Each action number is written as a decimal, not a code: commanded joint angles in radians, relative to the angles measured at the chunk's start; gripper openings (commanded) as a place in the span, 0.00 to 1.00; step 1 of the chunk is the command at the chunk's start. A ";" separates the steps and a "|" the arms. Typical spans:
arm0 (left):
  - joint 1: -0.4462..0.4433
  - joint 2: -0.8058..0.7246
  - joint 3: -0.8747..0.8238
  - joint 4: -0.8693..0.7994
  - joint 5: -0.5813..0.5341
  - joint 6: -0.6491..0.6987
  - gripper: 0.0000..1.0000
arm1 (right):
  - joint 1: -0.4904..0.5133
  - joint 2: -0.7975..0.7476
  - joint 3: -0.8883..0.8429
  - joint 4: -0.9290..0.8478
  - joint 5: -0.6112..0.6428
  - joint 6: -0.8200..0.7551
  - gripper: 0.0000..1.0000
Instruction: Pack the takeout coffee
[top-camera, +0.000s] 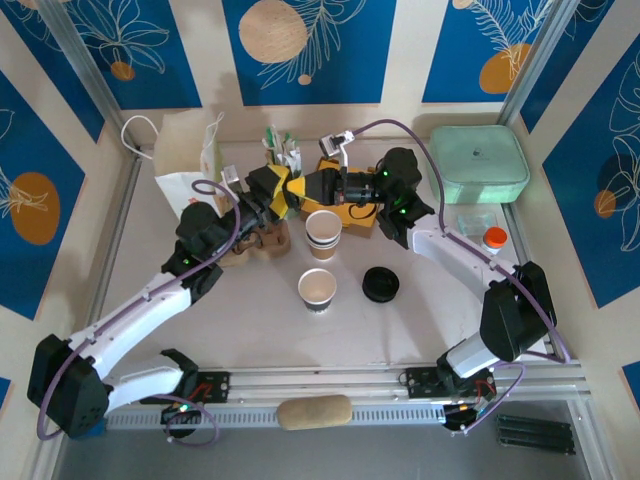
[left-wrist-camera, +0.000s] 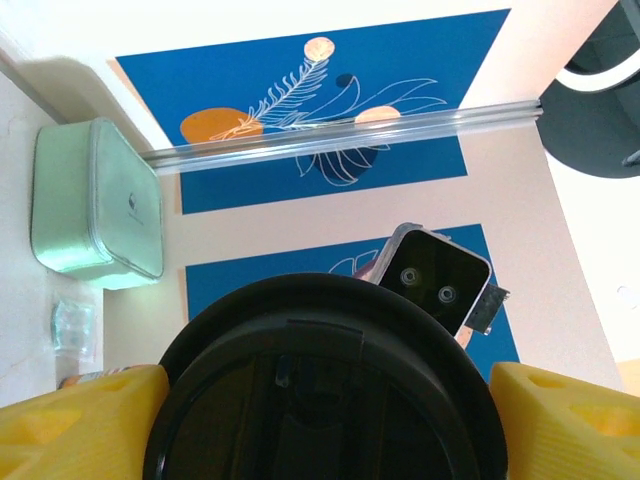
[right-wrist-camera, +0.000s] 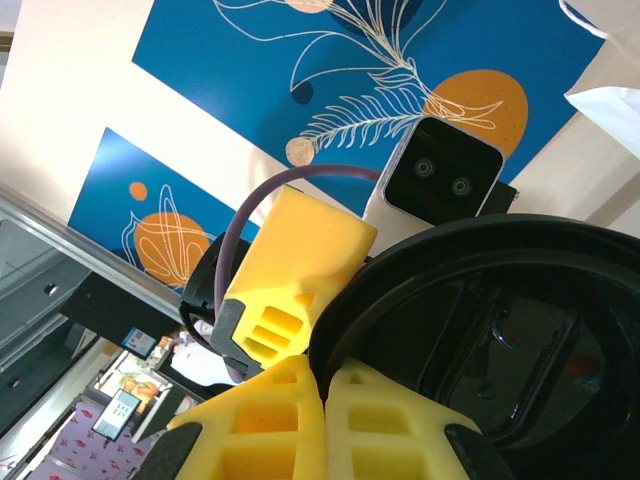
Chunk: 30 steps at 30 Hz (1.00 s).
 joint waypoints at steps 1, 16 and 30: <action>-0.015 0.007 -0.013 0.045 0.005 -0.008 0.76 | 0.002 0.002 -0.011 0.026 0.013 0.002 0.00; -0.016 -0.007 -0.030 0.057 -0.019 -0.009 0.80 | -0.001 -0.004 -0.020 0.016 0.019 -0.004 0.00; -0.016 -0.029 -0.064 0.083 -0.058 -0.030 0.89 | -0.005 -0.006 -0.032 0.025 0.031 0.005 0.00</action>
